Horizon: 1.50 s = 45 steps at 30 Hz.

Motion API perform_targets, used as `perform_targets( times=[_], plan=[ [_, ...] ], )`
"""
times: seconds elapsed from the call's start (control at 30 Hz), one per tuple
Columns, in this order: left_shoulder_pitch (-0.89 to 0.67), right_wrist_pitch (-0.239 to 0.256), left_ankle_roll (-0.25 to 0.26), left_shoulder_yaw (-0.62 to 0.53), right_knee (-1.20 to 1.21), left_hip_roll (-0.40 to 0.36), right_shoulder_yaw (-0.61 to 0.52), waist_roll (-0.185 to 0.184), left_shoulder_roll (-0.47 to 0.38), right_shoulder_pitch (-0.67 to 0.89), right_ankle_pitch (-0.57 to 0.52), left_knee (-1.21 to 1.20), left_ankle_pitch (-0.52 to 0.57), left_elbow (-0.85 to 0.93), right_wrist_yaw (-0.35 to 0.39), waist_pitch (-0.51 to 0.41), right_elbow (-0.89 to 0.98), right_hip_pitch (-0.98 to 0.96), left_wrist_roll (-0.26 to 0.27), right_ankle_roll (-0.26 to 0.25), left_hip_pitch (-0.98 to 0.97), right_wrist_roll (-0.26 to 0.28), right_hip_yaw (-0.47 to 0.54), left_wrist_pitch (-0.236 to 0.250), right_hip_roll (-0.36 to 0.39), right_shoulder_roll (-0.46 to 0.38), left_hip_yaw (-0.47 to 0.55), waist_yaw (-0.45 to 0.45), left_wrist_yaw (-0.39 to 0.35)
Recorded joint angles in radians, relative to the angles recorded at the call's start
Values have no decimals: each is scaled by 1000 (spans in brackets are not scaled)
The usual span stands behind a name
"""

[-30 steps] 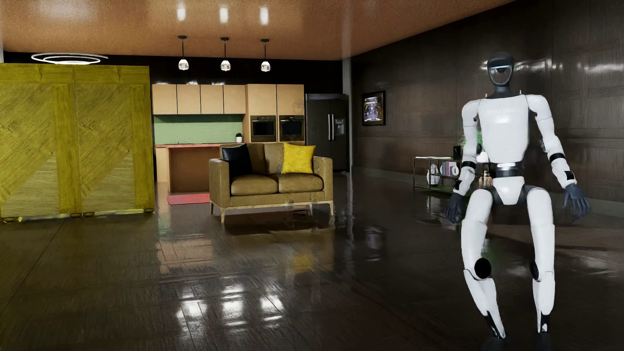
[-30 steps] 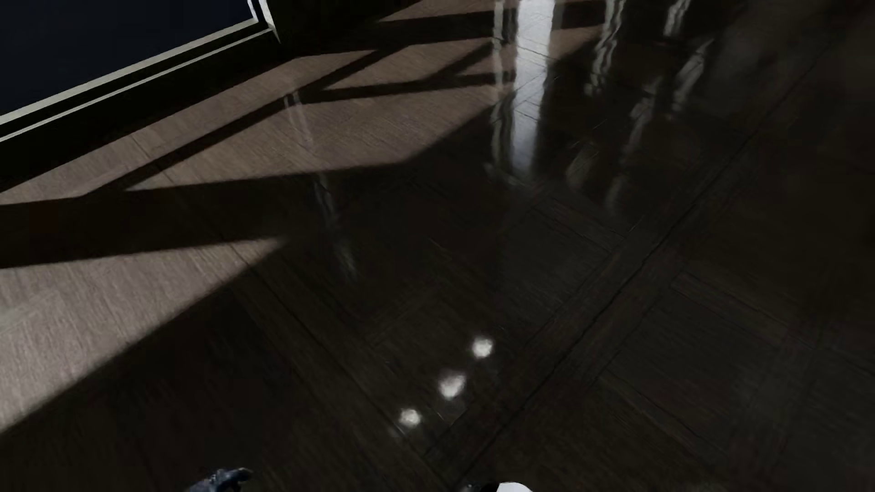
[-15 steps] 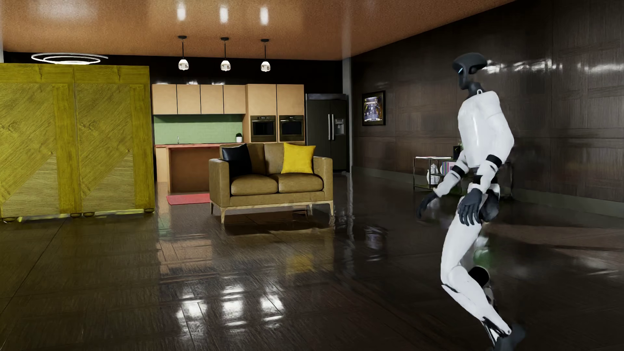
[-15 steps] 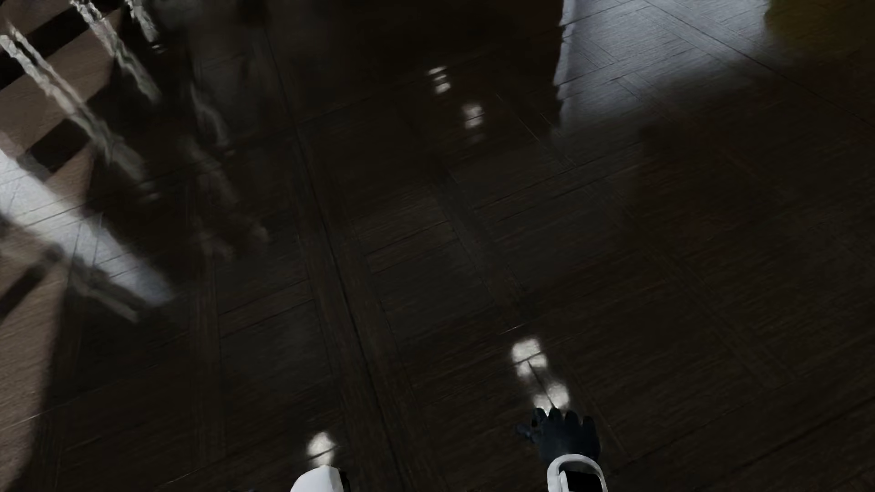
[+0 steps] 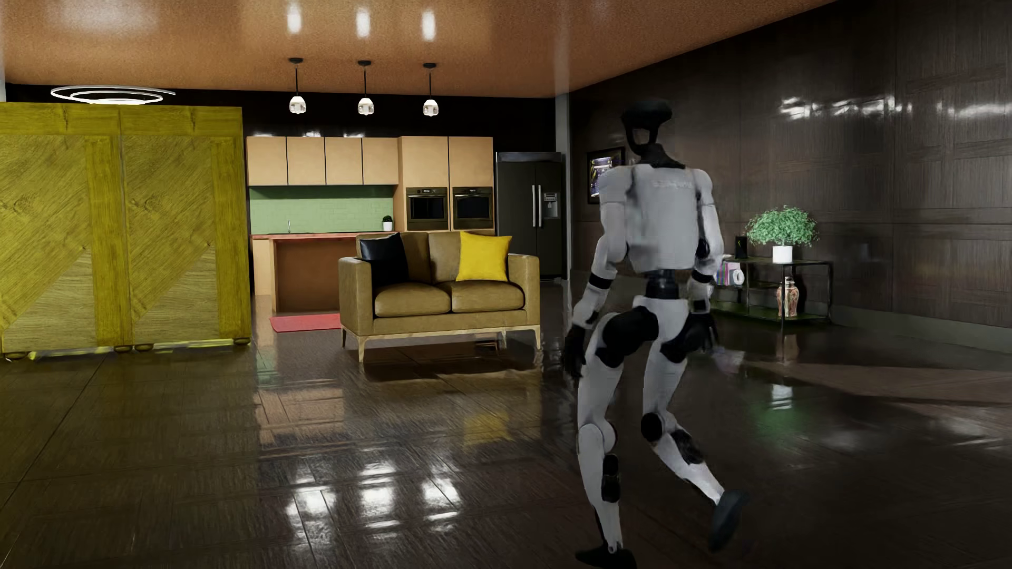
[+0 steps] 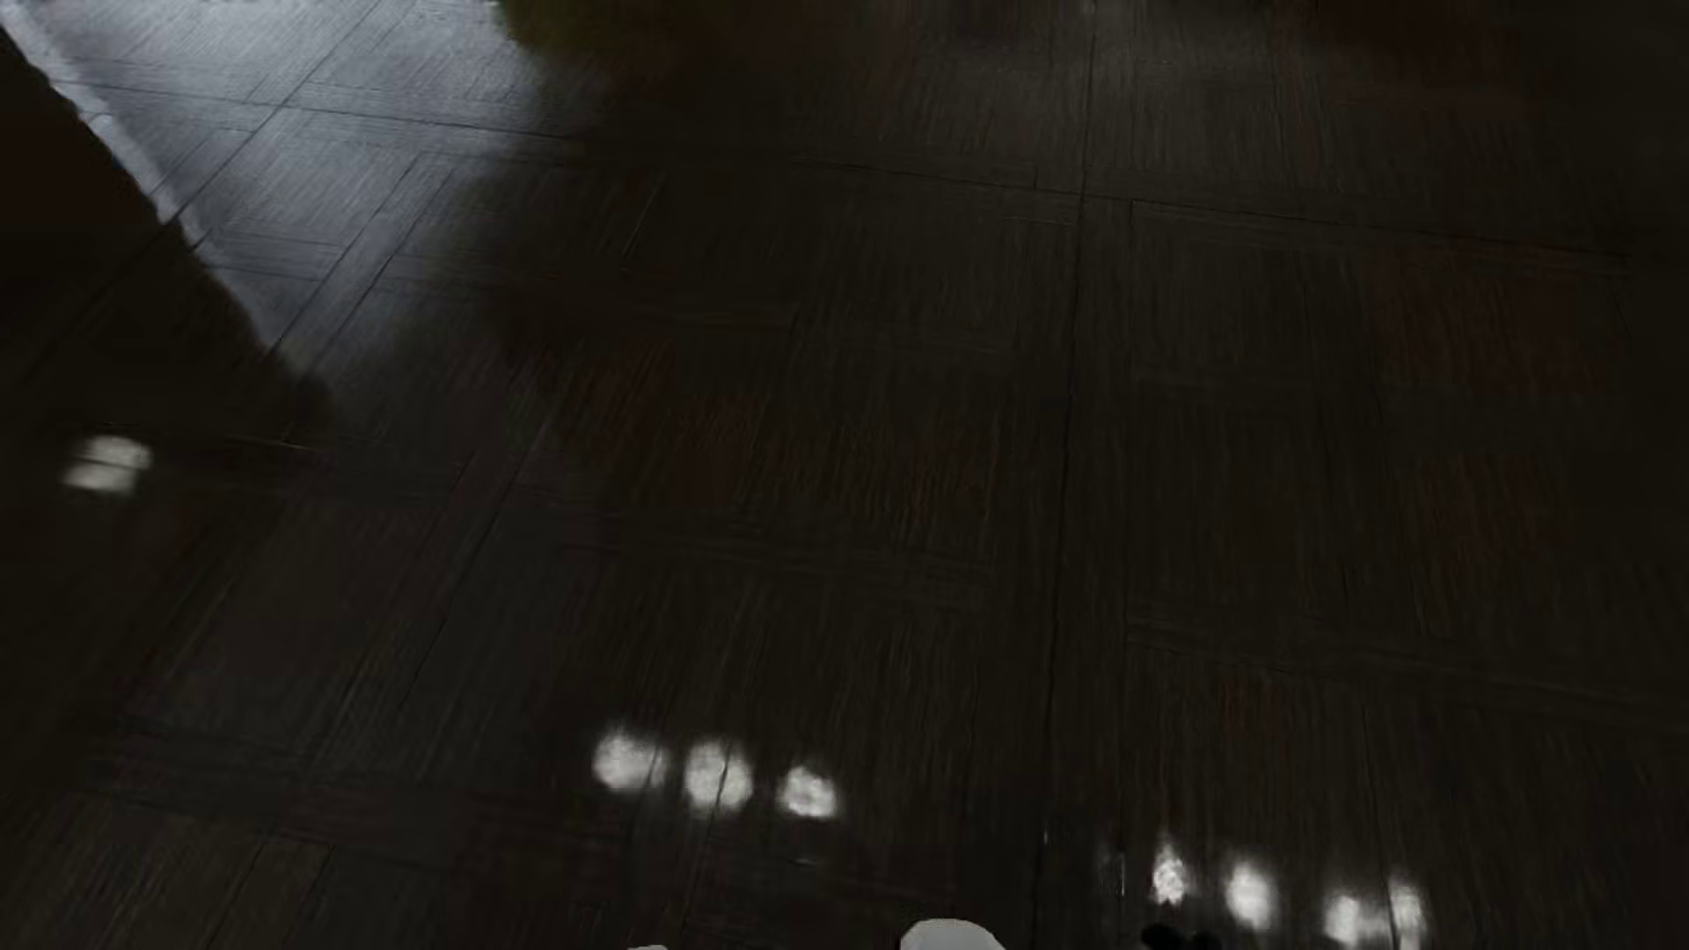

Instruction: Walk to the sofa

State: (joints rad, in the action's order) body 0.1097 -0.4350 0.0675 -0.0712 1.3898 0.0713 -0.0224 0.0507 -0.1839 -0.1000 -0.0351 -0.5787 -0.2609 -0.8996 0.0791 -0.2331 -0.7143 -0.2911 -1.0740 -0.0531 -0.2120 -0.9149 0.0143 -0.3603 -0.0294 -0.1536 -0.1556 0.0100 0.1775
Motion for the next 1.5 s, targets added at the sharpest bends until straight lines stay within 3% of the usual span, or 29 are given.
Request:
perform_targets(
  times=[0.03, 0.07, 0.1, 0.17, 0.2, 0.3, 0.33, 0.37, 0.4, 0.43, 0.47, 0.5, 0.6, 0.67, 0.77, 0.87, 0.9, 0.97, 1.0, 1.03, 1.07, 1.1, 1.2, 1.27, 1.33, 1.37, 1.43, 1.47, 1.5],
  plan=[
    [-13, 12, 0, -51, -14, 1, 41, 3, -21, -53, -9, 36, -21, -11, -5, 4, -11, -74, -85, 11, 73, 46, -61, 24, -56, 3, -30, 17, 3],
    [-19, 17, 1, -38, -73, 0, 44, 2, -13, -94, -10, 79, -37, 23, -21, 8, -32, -142, -90, 25, 143, 59, -102, 55, -70, -1, -59, 31, -25],
    [-16, 34, 3, 24, -171, -4, 32, -1, 8, -133, 7, 120, -53, 79, -43, 12, -56, -205, -16, 25, 205, 50, -123, 98, -58, -20, -87, 43, -57],
    [-19, 77, 11, 115, -490, -14, -54, -11, 39, -187, 18, 194, -83, 190, -128, 16, -123, -271, 184, 29, 316, -71, -187, 159, -59, -77, -137, 60, -86],
    [-28, 97, 19, 101, -729, -21, -103, -14, 30, -197, -6, 227, -101, 240, -187, 15, -155, -256, 225, 27, 369, -155, -260, 175, -70, -99, -157, 68, -99],
    [-90, 117, 37, 12, -1277, -41, -117, -22, -9, -211, 12, 307, -118, 316, -320, 9, -176, -200, 184, 18, 521, -288, -385, 138, -13, -74, -187, 83, -162],
    [-92, 122, 47, 24, -1244, -38, -95, -29, -1, -206, -26, 281, -106, 324, -339, 6, -159, -207, 192, 51, 559, -302, -357, 110, 15, -52, -201, 87, -189],
    [-80, 121, 45, 58, -1170, -26, -52, -40, 18, -201, -81, 237, -67, 335, -326, 4, -126, -221, 226, 154, 582, -293, -313, 94, 47, -19, -206, 92, -208],
    [-60, 118, 37, 87, -1103, -7, -2, -52, 38, -199, -140, 165, 19, 340, -291, 1, -87, -216, 265, 203, 589, -269, -312, 88, 58, 24, -204, 96, -216],
    [-38, 116, 13, 104, -1032, 29, 43, -67, 53, -197, -139, 28, 126, 334, -243, -1, -52, -210, 301, 268, 556, -244, -326, 81, 64, 70, -197, 99, -206],
    [-20, 108, 21, 99, -961, 86, 80, -83, 61, -186, -77, -176, 224, 317, -197, -4, -30, -199, 313, 275, 489, -214, -329, 74, 73, 119, -187, 99, -178],
    [-4, 102, -22, 66, -928, 133, 94, -100, 58, -160, -16, -385, 342, 299, -150, -6, -27, -166, 283, 270, 389, -197, -324, 73, 91, 159, -140, 91, -136],
    [55, 113, -86, -35, -990, 139, -6, -128, 49, -10, 89, -748, 247, 300, 3, -1, -98, 13, 117, 240, 39, -282, -282, 128, 152, 206, 43, 48, -46],
    [120, 179, -100, -14, -1059, 162, -56, -133, 85, 108, 140, -727, 236, 346, 40, 11, -122, 139, 103, 226, -156, -295, -238, 139, 185, 219, 84, 11, -65],
    [222, 318, -132, 63, -1104, 184, -152, -141, 123, 263, 248, -320, 221, 426, -14, 29, -41, 298, 153, 208, -305, -249, -170, 127, 226, 201, 20, -34, -139],
    [272, 363, -28, 93, -1120, 26, -263, -142, 141, 334, 367, 380, 239, 398, -19, 38, 126, 446, 160, 187, -272, -240, -133, 96, 226, 116, 43, -48, -150],
    [272, 369, 15, 89, -1095, -10, -270, -139, 134, 324, 398, 435, 205, 358, -10, 39, 183, 484, 152, 175, -272, -213, -142, 86, 217, 92, 4, -44, -129],
    [258, 343, -129, 98, -969, -75, -256, -120, 132, 268, 339, 295, 339, 265, -5, 36, 252, 538, 143, 156, -276, -158, -168, 38, 177, 48, 42, -47, -78],
    [262, 325, -160, 116, -832, -73, -244, -105, 140, 233, 239, 199, 385, 233, -17, 32, 252, 527, 135, 144, -263, -128, -178, 22, 146, 37, 24, -48, -77],
    [271, 295, -194, 139, -614, -66, -227, -87, 157, 204, 113, 74, 309, 206, -27, 27, 228, 465, 134, 113, -267, -103, -184, 11, 97, 32, -6, -49, -86],
    [279, 253, -185, 152, -374, -56, -209, -69, 170, 175, -19, -23, 207, 178, -39, 23, 184, 378, 132, -2, -247, -90, -175, 11, 47, 34, -31, -48, -85],
    [278, 197, -178, 161, -189, -50, -189, -53, 178, 148, -128, -60, 128, 153, -58, 20, 127, 284, 136, -34, -194, -86, -154, 24, 4, 43, -53, -44, -91],
    [192, 56, -152, 62, -14, -61, -97, -29, 147, 40, -20, 19, 11, 72, -56, 20, -50, 12, 7, 29, 30, -90, -153, 62, -105, 72, -79, -19, -188],
    [109, 50, -134, 63, -167, -79, -50, -26, 144, -73, -23, 104, -36, 91, -92, 26, -109, -119, 47, 49, 162, -88, -218, 154, -178, 56, -59, 13, -196],
    [14, 108, -112, 42, -501, -89, -44, -25, 117, -189, -12, 168, -89, 152, -163, 29, -112, -187, 102, 54, 277, -119, -289, 265, -192, 23, -33, 44, -196],
    [-35, 138, -100, 15, -747, -89, -35, -24, 94, -240, -25, 194, -116, 191, -191, 29, -111, -186, 104, 54, 332, -136, -306, 281, -165, 12, -21, 57, -225],
    [-113, 162, -77, -20, -1238, -77, -14, -24, 62, -313, -34, 261, -135, 262, -243, 27, -124, -155, 119, 33, 453, -188, -207, 262, -58, 6, -7, 78, -272],
    [-136, 170, -69, -3, -1289, -70, -12, -25, 61, -328, -24, 260, -139, 290, -266, 25, -134, -166, 150, -58, 505, -229, -190, 232, -23, 0, -18, 80, -292],
    [-133, 177, -65, 39, -1236, -60, -26, -27, 63, -324, -76, 229, -125, 319, -299, 23, -151, -171, 195, -88, 558, -289, -211, 201, 7, -12, -46, 80, -312]
  ],
)
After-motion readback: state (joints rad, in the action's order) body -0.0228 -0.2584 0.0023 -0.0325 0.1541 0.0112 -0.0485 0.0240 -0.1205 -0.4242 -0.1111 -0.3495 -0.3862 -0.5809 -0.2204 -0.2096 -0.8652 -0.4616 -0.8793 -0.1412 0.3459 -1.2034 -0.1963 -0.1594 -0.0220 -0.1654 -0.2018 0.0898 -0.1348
